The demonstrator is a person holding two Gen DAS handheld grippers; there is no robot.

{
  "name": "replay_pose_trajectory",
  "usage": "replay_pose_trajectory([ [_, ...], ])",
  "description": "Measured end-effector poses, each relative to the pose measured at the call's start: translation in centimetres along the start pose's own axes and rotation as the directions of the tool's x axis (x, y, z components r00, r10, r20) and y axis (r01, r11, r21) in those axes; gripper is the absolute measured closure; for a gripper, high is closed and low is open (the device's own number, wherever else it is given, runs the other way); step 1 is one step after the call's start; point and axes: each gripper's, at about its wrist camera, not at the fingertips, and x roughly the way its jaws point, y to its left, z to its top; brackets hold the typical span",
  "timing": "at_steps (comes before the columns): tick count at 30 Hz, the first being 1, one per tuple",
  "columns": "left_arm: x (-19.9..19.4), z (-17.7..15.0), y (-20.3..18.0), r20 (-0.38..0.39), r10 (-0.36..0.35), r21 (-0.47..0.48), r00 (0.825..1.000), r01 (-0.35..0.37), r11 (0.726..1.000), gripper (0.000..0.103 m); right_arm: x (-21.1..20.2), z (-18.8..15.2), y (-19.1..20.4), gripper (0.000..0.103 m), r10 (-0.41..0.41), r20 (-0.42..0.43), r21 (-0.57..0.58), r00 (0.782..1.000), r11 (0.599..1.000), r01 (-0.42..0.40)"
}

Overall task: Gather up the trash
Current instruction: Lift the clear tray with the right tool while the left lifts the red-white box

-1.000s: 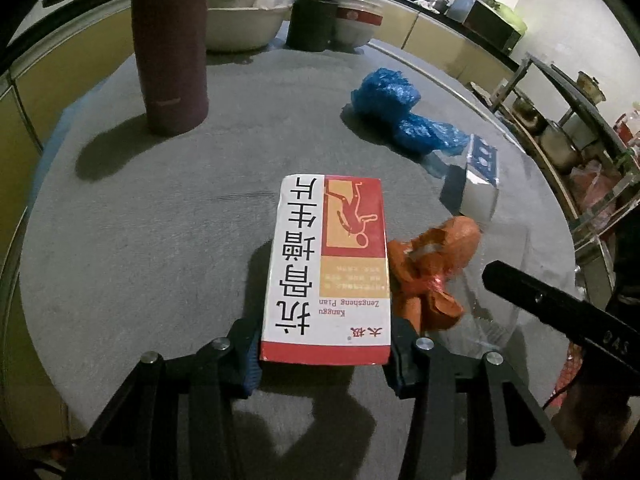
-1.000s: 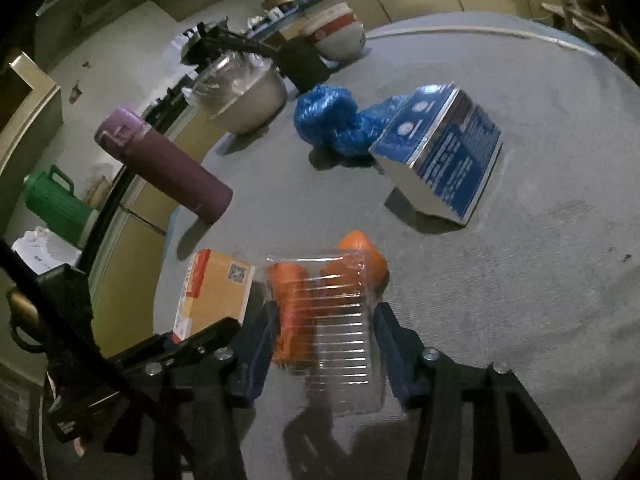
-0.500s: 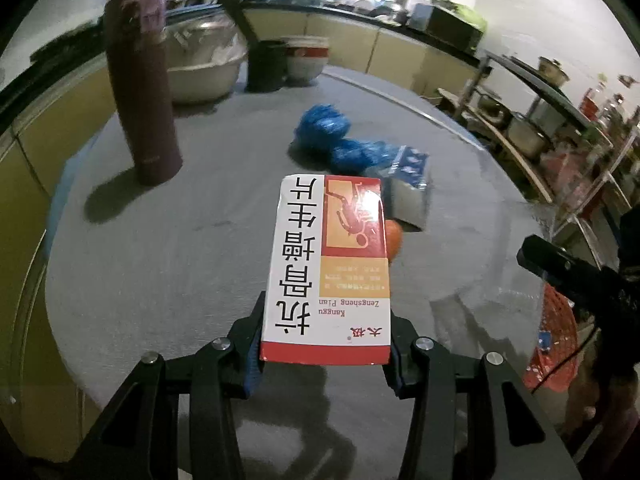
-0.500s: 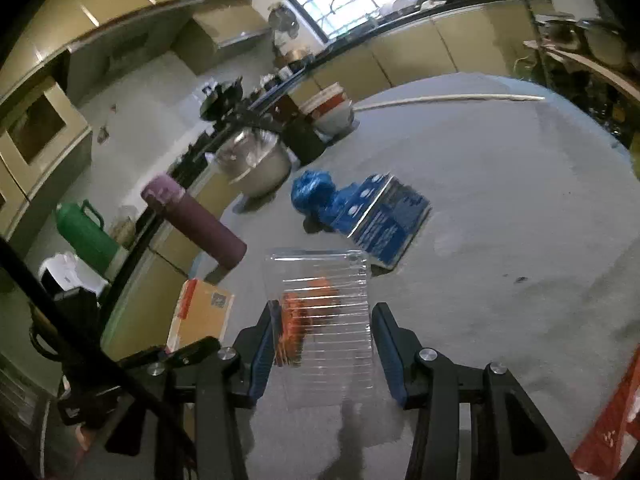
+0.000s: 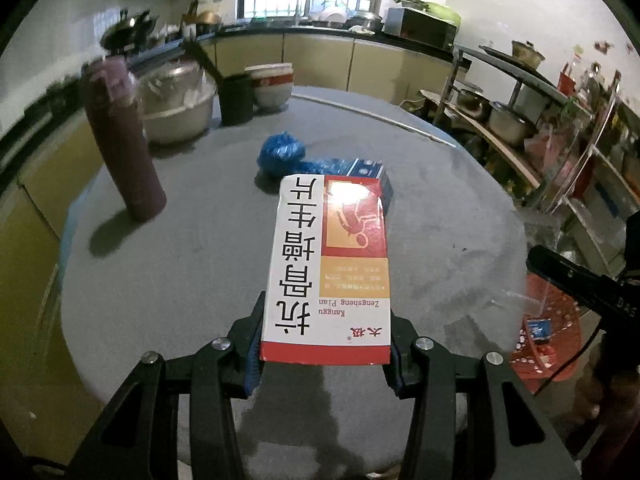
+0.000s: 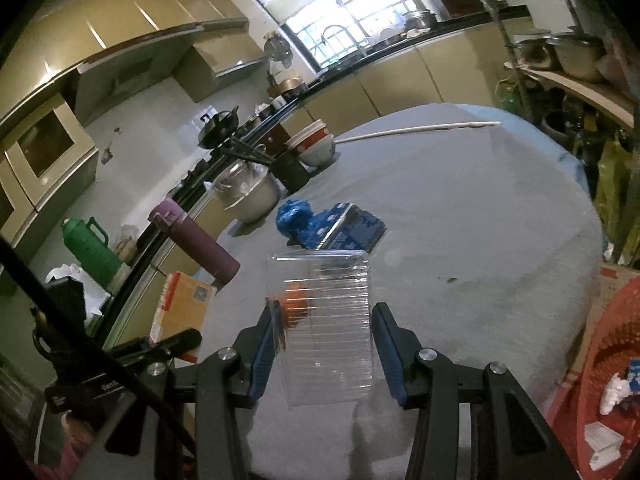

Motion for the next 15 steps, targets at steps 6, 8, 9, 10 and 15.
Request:
replay_pose_trajectory([
  [6, -0.7, 0.3, -3.1, 0.027, 0.044, 0.085, 0.999, -0.046, 0.995, 0.053, -0.9, -0.5, -1.8, 0.054, -0.005, -0.001, 0.035, 1.0, 0.999, 0.005],
  [8, -0.8, 0.3, -4.0, 0.033, 0.054, 0.106, 0.998, -0.058, 0.993, 0.053, -1.2, -0.7, -2.4, 0.054, -0.005, -0.001, 0.049, 1.0, 0.999, 0.005],
  [9, -0.8, 0.3, -4.4, 0.033, 0.061, 0.117, 0.998, -0.065, 0.991, 0.053, -1.2, -0.8, -2.6, 0.054, -0.006, 0.0, 0.055, 1.0, 0.998, 0.006],
  [10, -0.8, 0.3, -4.8, 0.033, 0.065, 0.125, 0.997, -0.069, 0.99, 0.053, -1.4, -0.8, -2.9, 0.054, -0.006, 0.002, 0.061, 1.0, 0.998, 0.006],
  [15, -0.6, 0.3, -6.2, 0.029, 0.073, 0.154, 0.997, -0.077, 0.985, 0.053, -2.0, -0.9, -4.0, 0.054, -0.002, 0.016, 0.089, 1.0, 0.996, 0.001],
])
